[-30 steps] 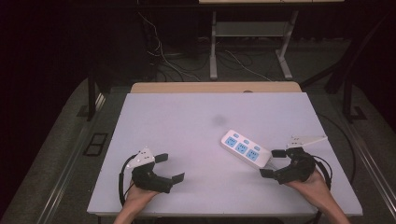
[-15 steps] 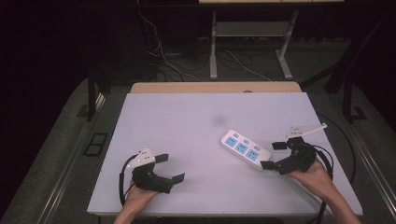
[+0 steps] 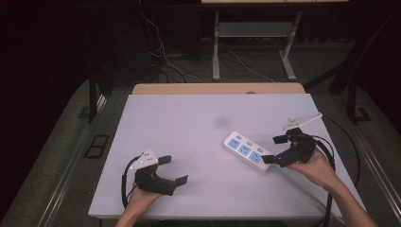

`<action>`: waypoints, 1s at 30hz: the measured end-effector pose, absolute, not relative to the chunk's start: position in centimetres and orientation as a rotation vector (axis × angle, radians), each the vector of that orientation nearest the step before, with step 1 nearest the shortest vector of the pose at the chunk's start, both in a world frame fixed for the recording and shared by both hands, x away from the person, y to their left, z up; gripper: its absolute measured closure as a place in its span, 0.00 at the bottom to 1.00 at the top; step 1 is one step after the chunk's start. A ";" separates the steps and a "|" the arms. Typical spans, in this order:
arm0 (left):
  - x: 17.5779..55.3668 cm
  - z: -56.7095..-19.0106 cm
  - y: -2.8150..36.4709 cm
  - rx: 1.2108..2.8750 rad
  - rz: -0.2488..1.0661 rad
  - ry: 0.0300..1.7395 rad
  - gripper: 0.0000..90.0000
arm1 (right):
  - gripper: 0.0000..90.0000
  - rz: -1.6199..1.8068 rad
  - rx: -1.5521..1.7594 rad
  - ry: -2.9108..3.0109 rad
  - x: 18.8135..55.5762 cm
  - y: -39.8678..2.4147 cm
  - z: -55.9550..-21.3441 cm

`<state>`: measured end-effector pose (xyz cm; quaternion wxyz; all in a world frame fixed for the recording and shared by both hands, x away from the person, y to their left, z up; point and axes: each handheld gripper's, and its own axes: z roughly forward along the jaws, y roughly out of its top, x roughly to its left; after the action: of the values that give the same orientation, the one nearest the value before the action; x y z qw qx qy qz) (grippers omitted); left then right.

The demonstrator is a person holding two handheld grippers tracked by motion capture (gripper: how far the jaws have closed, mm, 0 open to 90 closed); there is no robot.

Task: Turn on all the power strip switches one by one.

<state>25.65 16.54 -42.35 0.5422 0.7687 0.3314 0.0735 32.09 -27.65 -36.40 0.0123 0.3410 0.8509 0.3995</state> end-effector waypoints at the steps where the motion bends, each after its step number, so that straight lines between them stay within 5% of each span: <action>1: 25.7 -42.3 16.6 1.824 0.175 0.788 0.00 | 0.01 1.245 1.063 2.652 32.1 -27.7 -36.4; 23: 25.9 -42.3 16.9 1.842 0.231 0.767 0.00 | 0.01 1.189 1.062 2.725 35.5 -27.2 -37.0; 30: 25.8 -42.3 16.8 1.848 0.235 0.762 0.00 | 0.29 1.144 1.037 2.723 35.7 -27.0 -37.3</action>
<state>25.80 16.77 -42.31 0.5349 0.7757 0.3201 0.0985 35.75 -26.98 -37.31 0.0058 0.3313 0.8698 0.3655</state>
